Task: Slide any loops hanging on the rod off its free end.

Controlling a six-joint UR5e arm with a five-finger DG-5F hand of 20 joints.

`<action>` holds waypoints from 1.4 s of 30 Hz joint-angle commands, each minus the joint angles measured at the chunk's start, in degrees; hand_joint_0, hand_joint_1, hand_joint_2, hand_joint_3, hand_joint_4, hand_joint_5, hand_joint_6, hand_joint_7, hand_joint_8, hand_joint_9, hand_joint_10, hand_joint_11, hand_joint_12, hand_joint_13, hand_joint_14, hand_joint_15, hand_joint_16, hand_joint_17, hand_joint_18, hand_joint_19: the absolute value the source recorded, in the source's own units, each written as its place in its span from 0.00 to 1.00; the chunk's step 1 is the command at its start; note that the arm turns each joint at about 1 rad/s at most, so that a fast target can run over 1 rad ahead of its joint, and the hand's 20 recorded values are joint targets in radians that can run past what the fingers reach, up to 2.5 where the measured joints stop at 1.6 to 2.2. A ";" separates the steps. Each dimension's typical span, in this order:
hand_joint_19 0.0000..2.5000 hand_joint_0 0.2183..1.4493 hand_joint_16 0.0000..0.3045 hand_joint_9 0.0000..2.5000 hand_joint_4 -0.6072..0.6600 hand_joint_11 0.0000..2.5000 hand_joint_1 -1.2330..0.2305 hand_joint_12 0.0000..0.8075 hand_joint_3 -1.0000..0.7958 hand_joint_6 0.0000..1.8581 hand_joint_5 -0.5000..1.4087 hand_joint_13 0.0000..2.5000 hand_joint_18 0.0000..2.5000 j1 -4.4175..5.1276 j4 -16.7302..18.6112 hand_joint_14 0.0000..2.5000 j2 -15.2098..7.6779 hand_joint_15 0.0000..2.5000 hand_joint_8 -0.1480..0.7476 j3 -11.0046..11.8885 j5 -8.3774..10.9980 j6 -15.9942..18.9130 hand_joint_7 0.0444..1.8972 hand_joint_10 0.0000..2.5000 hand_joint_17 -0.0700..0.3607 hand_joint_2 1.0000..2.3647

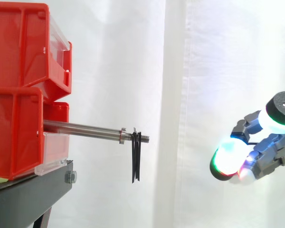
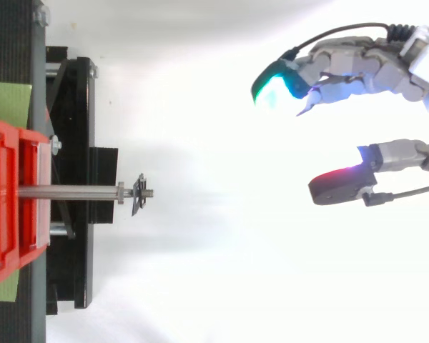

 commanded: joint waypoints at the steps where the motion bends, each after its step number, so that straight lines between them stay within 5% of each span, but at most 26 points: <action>1: 0.11 0.26 0.16 0.25 0.68 0.13 0.47 0.46 0.32 0.27 0.17 0.14 0.11 0.00 3.20 0.00 -0.82 0.07 0.45 0.02 -0.14 0.05 0.45 0.01 0.41 0.01; 10: 0.11 0.25 0.16 0.23 0.68 0.13 0.45 0.45 0.33 0.27 0.17 0.10 0.08 0.00 7.16 0.00 -4.25 0.06 0.45 0.02 -0.14 -3.55 0.48 0.01 0.42 0.01; 16: 0.12 0.26 0.17 0.23 0.68 0.13 0.44 0.46 0.33 0.27 0.18 0.11 0.08 -0.18 13.66 0.00 -7.06 0.07 0.45 0.11 -1.02 -4.34 0.53 0.01 0.43 0.01; 19: 0.12 0.26 0.17 0.23 0.69 0.13 0.44 0.46 0.33 0.27 0.18 0.11 0.08 -0.27 17.18 0.00 -6.97 0.07 0.45 0.11 -2.87 -8.38 0.53 0.01 0.43 0.01; 23: 0.13 0.26 0.17 0.23 0.68 0.13 0.44 0.46 0.33 0.27 0.18 0.12 0.09 0.00 17.09 0.00 -7.41 0.07 0.45 0.20 -3.13 -9.88 0.54 0.01 0.43 0.01; 26: 0.13 0.26 0.17 0.24 0.68 0.14 0.44 0.46 0.33 0.27 0.18 0.12 0.09 0.08 18.32 0.00 -9.79 0.07 0.45 0.46 -3.31 -9.53 0.54 0.01 0.43 0.01; 31: 0.13 0.26 0.17 0.24 0.68 0.14 0.44 0.46 0.33 0.27 0.18 0.13 0.10 -0.62 18.06 0.00 -14.97 0.08 0.45 6.44 -3.31 -3.90 0.54 0.01 0.43 0.01; 36: 0.13 0.26 0.17 0.24 0.68 0.14 0.45 0.46 0.33 0.27 0.18 0.13 0.10 -0.35 13.93 0.00 -15.41 0.08 0.46 8.99 -3.13 -2.67 0.54 0.01 0.43 0.01; 41: 0.13 0.26 0.17 0.25 0.68 0.14 0.45 0.46 0.33 0.27 0.19 0.14 0.11 -0.18 14.63 0.00 -15.50 0.08 0.46 8.99 -3.13 -3.90 0.54 0.01 0.44 0.01; 42: 0.13 0.26 0.17 0.25 0.68 0.14 0.45 0.47 0.34 0.27 0.19 0.14 0.11 -0.18 15.42 0.00 -16.91 0.08 0.46 9.60 -2.87 -3.64 0.54 0.01 0.44 0.01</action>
